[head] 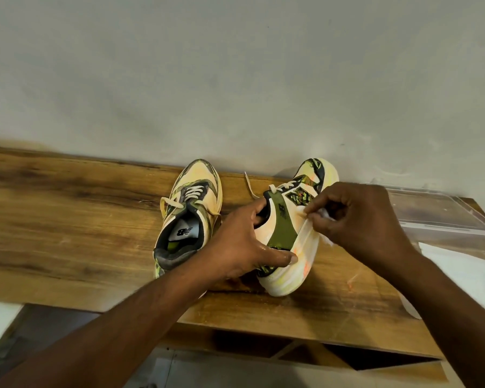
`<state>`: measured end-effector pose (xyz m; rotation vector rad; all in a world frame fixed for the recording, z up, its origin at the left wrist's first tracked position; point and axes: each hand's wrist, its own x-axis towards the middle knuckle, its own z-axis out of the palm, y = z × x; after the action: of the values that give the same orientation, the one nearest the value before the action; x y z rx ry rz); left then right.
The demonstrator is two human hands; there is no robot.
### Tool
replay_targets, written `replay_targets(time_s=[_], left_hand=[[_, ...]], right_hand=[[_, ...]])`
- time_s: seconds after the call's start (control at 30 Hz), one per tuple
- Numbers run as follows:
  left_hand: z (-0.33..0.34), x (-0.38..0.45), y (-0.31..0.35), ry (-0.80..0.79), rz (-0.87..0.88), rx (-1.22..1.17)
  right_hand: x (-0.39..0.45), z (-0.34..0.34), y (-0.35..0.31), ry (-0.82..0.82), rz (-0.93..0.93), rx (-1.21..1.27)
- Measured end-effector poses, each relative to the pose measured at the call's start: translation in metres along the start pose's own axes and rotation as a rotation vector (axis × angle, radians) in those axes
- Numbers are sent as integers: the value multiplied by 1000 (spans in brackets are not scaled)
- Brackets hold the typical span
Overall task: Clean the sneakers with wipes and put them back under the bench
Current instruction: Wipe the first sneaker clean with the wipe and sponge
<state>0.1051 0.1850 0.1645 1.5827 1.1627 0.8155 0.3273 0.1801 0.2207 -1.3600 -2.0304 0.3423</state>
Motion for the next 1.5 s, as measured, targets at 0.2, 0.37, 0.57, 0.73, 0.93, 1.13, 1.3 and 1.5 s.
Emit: replay_targets(time_s=[0.2, 0.37, 0.57, 0.73, 0.93, 1.13, 1.3, 1.5], left_hand=[[1, -1, 1, -1, 11, -5], [3, -1, 0, 17, 0, 10], [1, -2, -1, 7, 7, 4], [3, -2, 4, 17, -2, 32], [3, -4, 4, 10, 9, 26], [6, -5, 6, 8, 15, 47], [7, -5, 7, 7, 38, 99], [9, -4, 8, 11, 55, 114]], right_hand=[[-3, 2, -11, -299, -59, 191], [3, -2, 7, -29, -84, -32], [-2, 5, -15, -258, -116, 100], [0, -3, 3, 14, 10, -36], [-6, 12, -28, -170, -52, 65], [0, -3, -11, -56, 12, -116], [-7, 15, -30, -46, -23, 62], [1, -2, -21, -193, 37, 30]])
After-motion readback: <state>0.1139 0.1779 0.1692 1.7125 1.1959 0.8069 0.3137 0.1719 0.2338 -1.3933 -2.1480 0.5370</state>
